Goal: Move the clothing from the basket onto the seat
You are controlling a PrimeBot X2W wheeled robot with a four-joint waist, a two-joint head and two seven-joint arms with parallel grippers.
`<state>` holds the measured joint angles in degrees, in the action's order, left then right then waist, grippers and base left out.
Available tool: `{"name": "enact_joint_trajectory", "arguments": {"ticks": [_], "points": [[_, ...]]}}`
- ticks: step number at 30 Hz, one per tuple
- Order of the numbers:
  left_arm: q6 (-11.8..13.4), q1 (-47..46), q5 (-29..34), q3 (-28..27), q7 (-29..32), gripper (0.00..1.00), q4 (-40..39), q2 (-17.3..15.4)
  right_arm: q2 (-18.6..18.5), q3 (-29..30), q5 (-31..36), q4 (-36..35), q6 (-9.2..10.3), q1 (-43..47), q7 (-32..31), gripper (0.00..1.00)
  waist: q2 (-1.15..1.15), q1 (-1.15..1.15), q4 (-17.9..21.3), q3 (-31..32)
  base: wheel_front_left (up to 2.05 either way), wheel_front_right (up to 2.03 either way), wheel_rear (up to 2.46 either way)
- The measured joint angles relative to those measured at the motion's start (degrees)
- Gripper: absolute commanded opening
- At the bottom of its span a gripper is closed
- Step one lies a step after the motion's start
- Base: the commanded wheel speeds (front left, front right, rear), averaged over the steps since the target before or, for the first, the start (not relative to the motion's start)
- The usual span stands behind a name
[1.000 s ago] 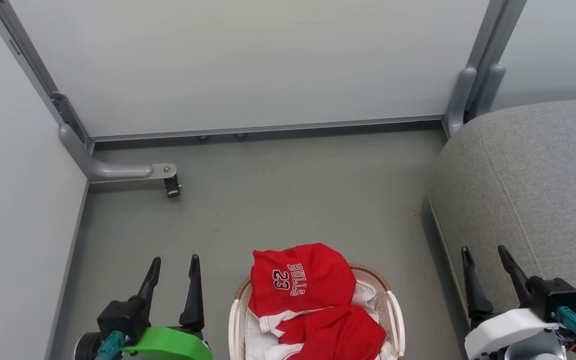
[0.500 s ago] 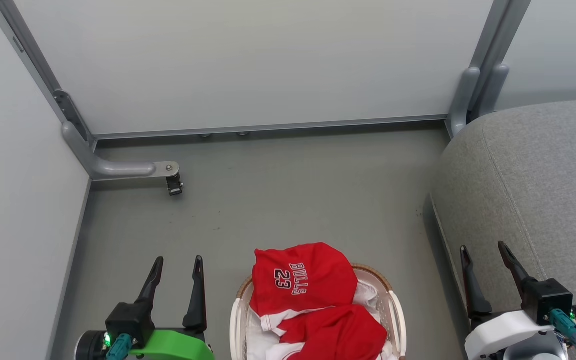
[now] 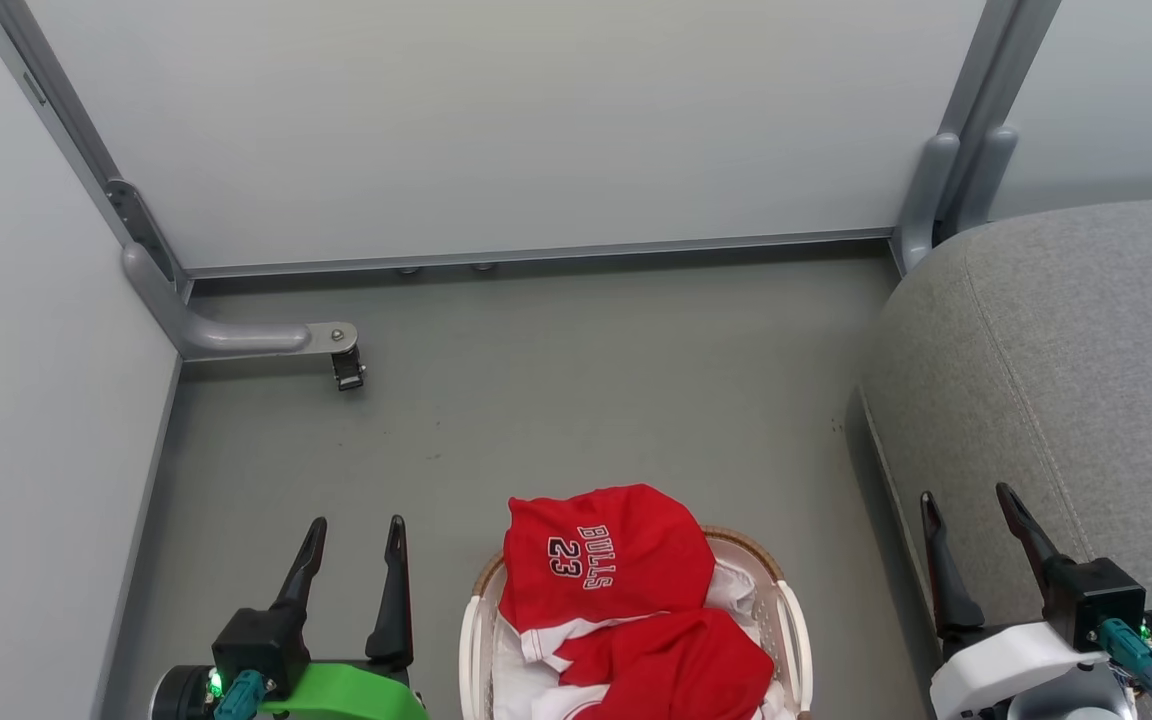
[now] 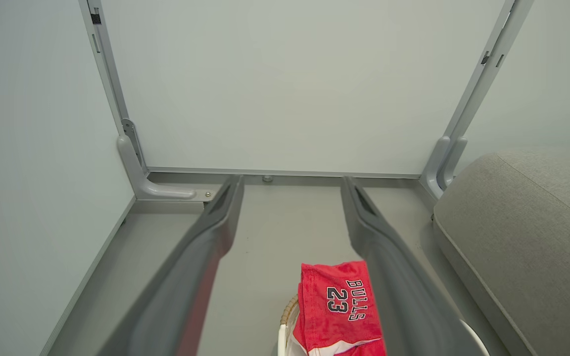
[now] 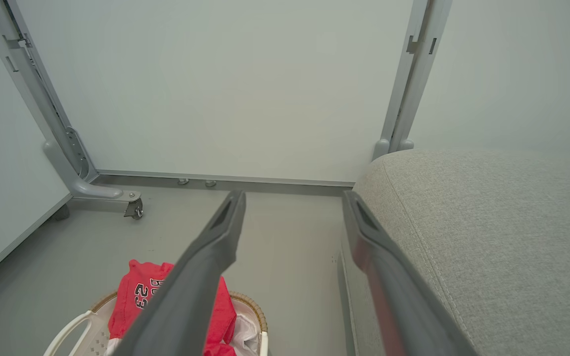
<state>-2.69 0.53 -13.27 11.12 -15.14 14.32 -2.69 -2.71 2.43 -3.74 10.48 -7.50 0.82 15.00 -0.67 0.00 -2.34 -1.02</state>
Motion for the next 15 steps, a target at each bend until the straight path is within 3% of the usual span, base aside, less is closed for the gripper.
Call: {"name": "enact_joint_trajectory", "arguments": {"ticks": [15], "points": [[0.00,-0.34,0.16,0.78,0.00,1.00,0.02,-0.01,0.00,0.58,0.22,-0.62,0.00,-0.55,0.00,1.00,0.00,0.00,0.23,-2.26,0.00,0.00,0.00]]}}
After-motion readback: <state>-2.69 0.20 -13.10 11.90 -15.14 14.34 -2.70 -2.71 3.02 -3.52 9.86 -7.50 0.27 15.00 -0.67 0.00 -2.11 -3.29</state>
